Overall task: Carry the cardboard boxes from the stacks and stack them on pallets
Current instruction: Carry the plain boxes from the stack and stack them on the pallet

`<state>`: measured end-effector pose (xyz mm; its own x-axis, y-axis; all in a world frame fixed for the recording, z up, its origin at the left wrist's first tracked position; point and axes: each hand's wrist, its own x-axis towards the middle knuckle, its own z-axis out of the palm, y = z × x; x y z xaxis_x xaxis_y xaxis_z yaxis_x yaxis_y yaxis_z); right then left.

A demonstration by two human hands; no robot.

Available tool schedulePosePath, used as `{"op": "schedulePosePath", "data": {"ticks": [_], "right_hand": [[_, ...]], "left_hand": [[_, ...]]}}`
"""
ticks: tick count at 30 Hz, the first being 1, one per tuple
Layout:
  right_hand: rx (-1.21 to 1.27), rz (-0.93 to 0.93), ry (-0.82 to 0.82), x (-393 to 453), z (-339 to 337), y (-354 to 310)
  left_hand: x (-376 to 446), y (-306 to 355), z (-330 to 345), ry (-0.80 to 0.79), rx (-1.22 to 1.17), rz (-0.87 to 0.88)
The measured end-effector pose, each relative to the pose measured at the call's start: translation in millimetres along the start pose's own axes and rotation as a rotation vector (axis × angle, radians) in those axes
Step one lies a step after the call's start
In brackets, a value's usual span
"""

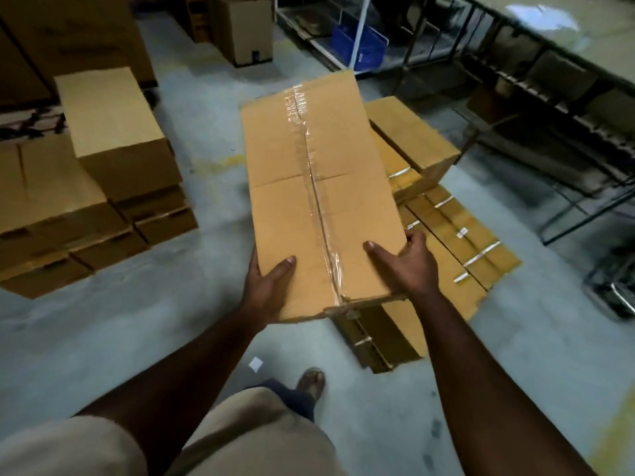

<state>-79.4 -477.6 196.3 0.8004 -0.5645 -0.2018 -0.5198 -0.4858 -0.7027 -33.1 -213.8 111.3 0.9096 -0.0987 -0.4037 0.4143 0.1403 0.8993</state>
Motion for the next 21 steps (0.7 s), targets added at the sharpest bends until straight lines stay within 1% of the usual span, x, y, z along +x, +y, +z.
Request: {"op": "schedulePosePath", "data": {"ticks": [6, 9, 14, 18, 21], "right_hand": [[-0.096, -0.03, 0.1, 58.7, -97.4, 56.8], [-0.129, -0.015, 0.101, 85.7, -135.6, 80.2], [-0.089, 0.024, 0.093, 125.4, -177.5, 119.8], [-0.082, 0.048, 0.073, 160.1, -206.7, 168.8], [-0.093, 0.032, 0.058, 200.2, -239.7, 213.8]], "left_hand": [[2.2, -28.1, 135.0, -0.057, -0.026, 0.014], [4.1, -40.0, 189.0, -0.061, -0.049, -0.002], [13.8, -45.6, 255.5, -0.038, 0.019, 0.003], [20.2, -66.2, 308.9, -0.004, 0.072, 0.026], [17.4, -92.0, 367.3, 0.026, 0.041, 0.036]]}}
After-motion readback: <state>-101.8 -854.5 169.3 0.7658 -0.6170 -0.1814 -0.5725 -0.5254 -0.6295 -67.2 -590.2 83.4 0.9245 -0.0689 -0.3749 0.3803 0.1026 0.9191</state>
